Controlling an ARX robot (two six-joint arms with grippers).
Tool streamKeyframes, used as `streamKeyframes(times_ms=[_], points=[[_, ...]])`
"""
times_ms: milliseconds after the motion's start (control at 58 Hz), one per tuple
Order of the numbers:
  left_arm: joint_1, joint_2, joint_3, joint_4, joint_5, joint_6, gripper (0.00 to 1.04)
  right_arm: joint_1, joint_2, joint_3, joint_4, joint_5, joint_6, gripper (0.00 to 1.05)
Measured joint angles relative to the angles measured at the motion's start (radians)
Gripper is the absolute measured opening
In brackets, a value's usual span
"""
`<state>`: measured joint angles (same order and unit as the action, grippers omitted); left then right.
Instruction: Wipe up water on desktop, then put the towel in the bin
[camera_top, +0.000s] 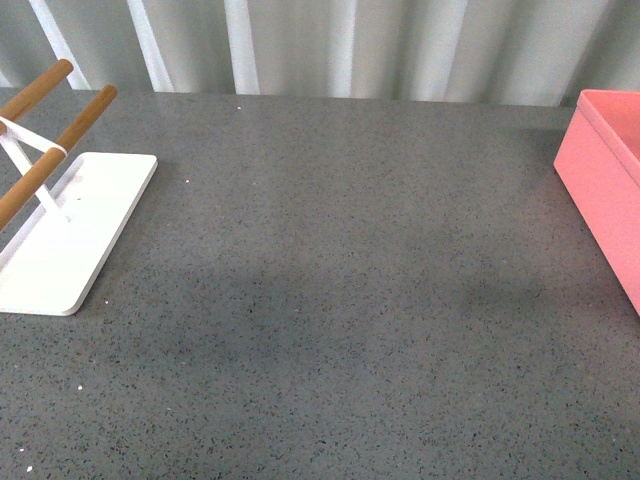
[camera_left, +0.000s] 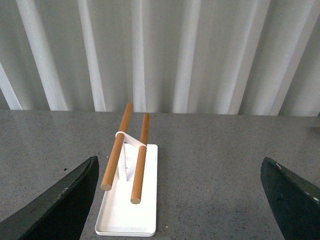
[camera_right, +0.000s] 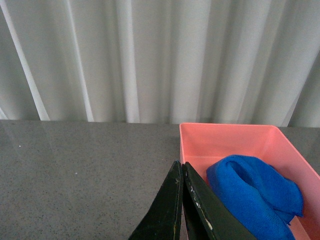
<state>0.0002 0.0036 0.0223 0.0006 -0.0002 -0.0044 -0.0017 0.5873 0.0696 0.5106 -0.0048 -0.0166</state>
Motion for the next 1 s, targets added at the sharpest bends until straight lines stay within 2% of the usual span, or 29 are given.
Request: streamKeyframes(times_ms=[190,311,1001], points=[[0.0,0.0,0.0,0.0,0.0,0.0,0.98,0.0,-0.107,-0.029,-0.077,0.0,0.0,0.03],[0.0,0.0,0.0,0.0,0.0,0.0,0.98,0.0,-0.138,-0.052,-0.063,0.001,0.003,0.03],[0.0,0.0,0.0,0.0,0.0,0.0,0.98,0.0,-0.393,-0.053,-0.313,0.001,0.006,0.03]])
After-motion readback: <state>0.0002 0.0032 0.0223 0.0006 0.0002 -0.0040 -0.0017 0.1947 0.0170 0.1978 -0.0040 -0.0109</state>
